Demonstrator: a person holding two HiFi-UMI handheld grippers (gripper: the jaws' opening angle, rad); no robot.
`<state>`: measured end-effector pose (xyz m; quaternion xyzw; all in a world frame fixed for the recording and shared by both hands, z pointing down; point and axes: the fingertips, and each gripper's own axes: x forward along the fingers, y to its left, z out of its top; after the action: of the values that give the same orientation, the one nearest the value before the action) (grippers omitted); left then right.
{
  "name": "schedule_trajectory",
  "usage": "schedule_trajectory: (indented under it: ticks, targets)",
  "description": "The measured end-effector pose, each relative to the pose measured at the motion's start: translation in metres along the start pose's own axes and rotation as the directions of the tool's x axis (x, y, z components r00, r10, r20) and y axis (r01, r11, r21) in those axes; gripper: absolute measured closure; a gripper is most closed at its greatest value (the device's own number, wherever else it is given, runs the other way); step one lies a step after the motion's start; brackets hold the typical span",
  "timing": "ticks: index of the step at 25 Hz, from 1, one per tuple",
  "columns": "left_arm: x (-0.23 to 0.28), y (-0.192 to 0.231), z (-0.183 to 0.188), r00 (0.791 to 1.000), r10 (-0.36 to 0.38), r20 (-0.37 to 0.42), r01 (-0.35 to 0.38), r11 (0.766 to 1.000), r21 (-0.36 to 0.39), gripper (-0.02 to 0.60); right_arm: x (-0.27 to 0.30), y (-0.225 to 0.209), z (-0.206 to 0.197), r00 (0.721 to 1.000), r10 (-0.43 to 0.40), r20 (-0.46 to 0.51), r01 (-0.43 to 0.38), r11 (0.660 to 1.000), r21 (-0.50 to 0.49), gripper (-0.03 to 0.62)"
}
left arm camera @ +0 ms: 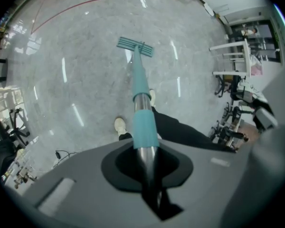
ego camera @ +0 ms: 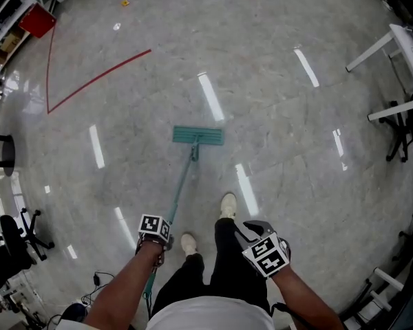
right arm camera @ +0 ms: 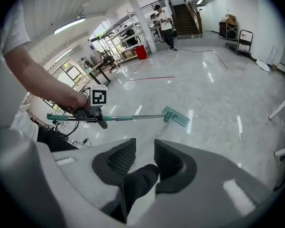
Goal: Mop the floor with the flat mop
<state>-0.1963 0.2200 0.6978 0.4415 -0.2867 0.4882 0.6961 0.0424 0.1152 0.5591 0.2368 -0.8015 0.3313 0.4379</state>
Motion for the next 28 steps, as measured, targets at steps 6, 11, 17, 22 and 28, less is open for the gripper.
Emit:
schedule_trajectory:
  ticks: [6, 11, 17, 22, 28]
  targets:
    - [-0.014, -0.02, 0.052, 0.999, -0.03, 0.027, 0.031, 0.999, -0.028, 0.528, -0.005, -0.018, -0.001, 1.0, -0.003, -0.005, 0.003, 1.0, 0.024, 0.47]
    - [-0.027, -0.027, 0.082, 0.999, -0.024, 0.034, 0.025, 0.999, -0.029, 0.528, -0.01, -0.032, -0.005, 1.0, -0.003, -0.013, 0.003, 0.999, 0.045, 0.47]
    - [-0.046, -0.029, 0.135, 0.999, 0.012, 0.048, -0.012, 1.0, -0.015, 0.522, -0.013, -0.047, -0.009, 1.0, 0.002, -0.013, 0.0, 0.996, 0.093, 0.47]
    - [-0.06, -0.033, 0.177, 0.998, 0.042, 0.051, -0.042, 0.999, -0.003, 0.52, -0.016, -0.058, -0.013, 1.0, 0.003, -0.015, -0.001, 0.994, 0.109, 0.47]
    - [-0.069, -0.043, 0.215, 0.996, 0.053, 0.069, -0.053, 0.999, -0.002, 0.522, -0.021, -0.076, -0.025, 1.0, -0.014, -0.027, 0.017, 0.992, 0.122, 0.47]
